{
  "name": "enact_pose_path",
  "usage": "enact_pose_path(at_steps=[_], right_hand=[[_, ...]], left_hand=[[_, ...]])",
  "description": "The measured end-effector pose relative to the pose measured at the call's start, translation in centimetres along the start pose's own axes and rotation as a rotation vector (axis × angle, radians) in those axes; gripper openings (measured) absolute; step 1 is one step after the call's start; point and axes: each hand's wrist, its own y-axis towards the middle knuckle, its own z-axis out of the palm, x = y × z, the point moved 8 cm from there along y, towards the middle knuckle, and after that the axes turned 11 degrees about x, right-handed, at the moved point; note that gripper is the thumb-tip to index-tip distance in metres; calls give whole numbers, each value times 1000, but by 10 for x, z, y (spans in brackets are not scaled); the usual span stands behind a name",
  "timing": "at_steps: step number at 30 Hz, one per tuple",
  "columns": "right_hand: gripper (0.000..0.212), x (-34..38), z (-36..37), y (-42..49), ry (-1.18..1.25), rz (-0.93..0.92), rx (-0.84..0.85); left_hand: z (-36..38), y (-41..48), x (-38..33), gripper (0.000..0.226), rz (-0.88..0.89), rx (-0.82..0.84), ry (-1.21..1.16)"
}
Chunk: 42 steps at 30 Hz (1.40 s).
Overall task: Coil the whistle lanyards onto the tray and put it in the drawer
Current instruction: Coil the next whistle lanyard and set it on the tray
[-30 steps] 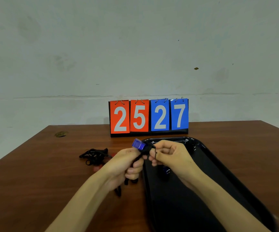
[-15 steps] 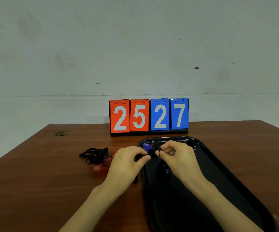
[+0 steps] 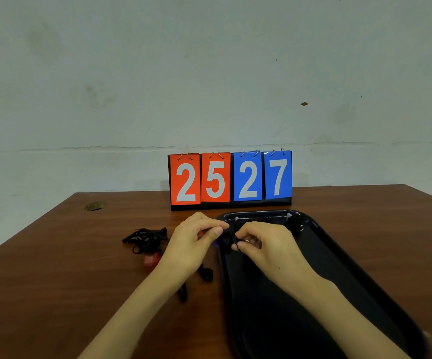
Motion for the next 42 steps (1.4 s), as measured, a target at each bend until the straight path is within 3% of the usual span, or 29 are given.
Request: enact_pose_path(at_steps=[4,7,11,14,21,26,30,33,42], right_hand=[[15,10,2,-1,-43,-83,52],[14,6,-2,-1,142,-9,58],[11,2,1,-1,391,66,83],[12,0,-1,1,490,73,92],[13,-5,2,2,631,108,176],[11,-5,8,3,723,126,236],[12,-2,11,2,785,113,307],[12,-3,11,2,802,116,311],[14,-11,22,0,760,130,380]], left_hand=[[-8,0,5,12,-57,-11,-191],[-10,-2,11,3,-135,47,-358],[1,-7,20,20,-294,207,-772],[2,-9,20,23,-335,255,-906],[10,-11,18,23,-332,294,-898],[-1,-6,17,8,-255,253,-791],[6,-10,12,16,-254,404,-849],[3,-11,14,23,-252,379,-830],[-6,-9,12,21,-168,384,-336]])
